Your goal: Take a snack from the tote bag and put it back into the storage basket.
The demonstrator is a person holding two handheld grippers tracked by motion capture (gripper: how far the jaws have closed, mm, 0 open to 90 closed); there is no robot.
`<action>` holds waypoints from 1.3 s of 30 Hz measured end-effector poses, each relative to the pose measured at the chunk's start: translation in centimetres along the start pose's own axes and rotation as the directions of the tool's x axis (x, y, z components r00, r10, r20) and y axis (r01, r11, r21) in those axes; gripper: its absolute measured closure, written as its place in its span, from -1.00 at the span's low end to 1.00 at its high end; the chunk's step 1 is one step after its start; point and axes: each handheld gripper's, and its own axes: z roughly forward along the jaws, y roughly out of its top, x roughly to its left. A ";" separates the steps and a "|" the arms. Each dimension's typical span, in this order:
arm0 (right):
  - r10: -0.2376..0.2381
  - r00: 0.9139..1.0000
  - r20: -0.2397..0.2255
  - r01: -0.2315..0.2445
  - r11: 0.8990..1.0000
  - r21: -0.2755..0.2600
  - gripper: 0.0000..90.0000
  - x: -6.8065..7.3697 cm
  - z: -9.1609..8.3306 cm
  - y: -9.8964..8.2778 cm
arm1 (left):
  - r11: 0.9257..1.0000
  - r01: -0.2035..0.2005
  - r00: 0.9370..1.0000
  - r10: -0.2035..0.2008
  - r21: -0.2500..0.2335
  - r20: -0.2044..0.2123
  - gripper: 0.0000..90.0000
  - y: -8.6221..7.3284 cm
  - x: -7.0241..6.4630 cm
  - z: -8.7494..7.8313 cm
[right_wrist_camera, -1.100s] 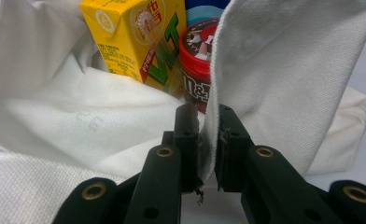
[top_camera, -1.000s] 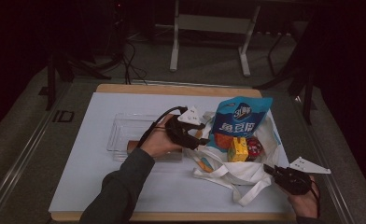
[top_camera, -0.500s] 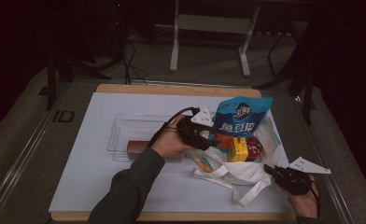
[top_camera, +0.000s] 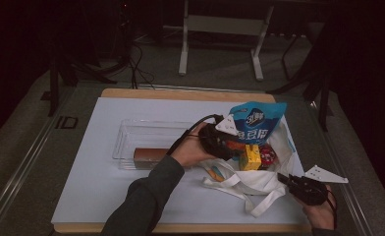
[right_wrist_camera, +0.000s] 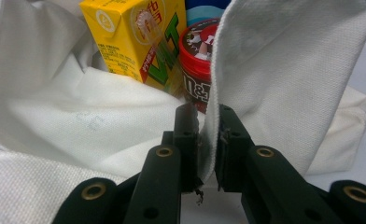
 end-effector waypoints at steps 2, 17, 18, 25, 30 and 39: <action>-0.001 1.000 0.000 0.001 1.000 -0.002 0.80 0.0 0.0 0.0 | 1.000 -0.005 1.000 0.005 0.002 0.002 0.02 0.4 -0.1 0.3; 0.003 1.000 -0.002 -0.003 1.000 -0.001 0.78 0.0 0.0 -0.1 | 1.000 0.003 1.000 -0.003 0.014 0.024 0.07 1.2 -0.7 3.2; 0.003 1.000 -0.003 -0.003 1.000 -0.001 0.78 0.0 0.0 -0.1 | 1.000 0.006 1.000 -0.007 0.016 0.028 0.06 1.1 -0.7 3.5; 0.003 1.000 -0.004 -0.003 1.000 -0.001 0.77 0.0 0.0 -0.1 | 0.997 0.020 0.999 -0.022 0.072 0.024 0.02 0.8 -0.4 4.8; 0.000 1.000 -0.005 0.000 1.000 -0.004 0.76 0.0 0.0 0.0 | 0.995 0.039 0.999 -0.041 0.095 0.015 -0.09 0.2 0.0 5.5; 0.001 1.000 -0.006 -0.001 1.000 -0.002 0.72 0.0 0.0 0.0 | 0.989 0.038 0.999 -0.042 0.141 0.026 -0.31 -0.6 0.5 6.9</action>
